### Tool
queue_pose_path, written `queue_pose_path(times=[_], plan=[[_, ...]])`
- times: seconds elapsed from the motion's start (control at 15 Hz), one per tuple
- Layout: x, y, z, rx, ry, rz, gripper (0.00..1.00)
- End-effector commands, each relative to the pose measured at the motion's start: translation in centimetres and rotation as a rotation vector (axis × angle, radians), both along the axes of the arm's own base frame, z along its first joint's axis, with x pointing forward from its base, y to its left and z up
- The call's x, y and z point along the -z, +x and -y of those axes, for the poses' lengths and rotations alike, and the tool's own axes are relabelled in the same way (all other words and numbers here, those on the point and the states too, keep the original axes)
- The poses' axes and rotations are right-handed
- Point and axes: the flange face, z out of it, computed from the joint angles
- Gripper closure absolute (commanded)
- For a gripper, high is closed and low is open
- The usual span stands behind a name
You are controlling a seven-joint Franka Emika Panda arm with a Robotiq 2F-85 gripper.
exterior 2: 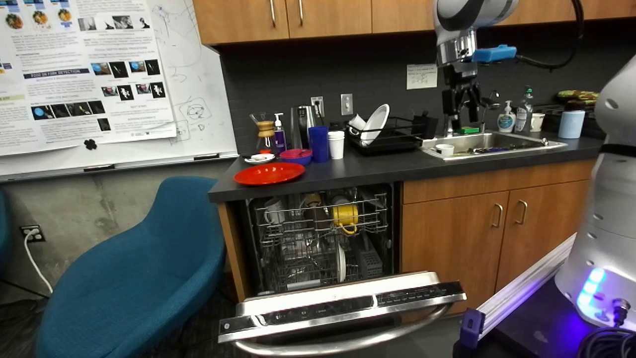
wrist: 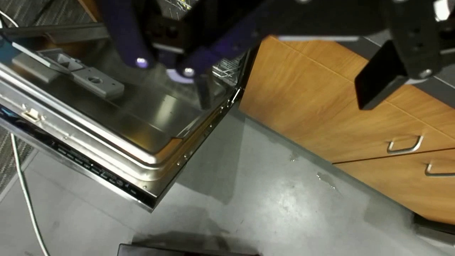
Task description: Put the white plate on the dishrack.
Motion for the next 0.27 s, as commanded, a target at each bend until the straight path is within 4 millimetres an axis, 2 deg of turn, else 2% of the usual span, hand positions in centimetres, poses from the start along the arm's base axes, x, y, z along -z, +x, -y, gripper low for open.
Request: queue_pose_path(times=[0.0,0.2], plan=[[-0.09,-0.26,0.20,-0.003,0.003,-0.005,0.00],[-0.10,-0.46,0.06,-0.008,0.002,-0.005,0.00]])
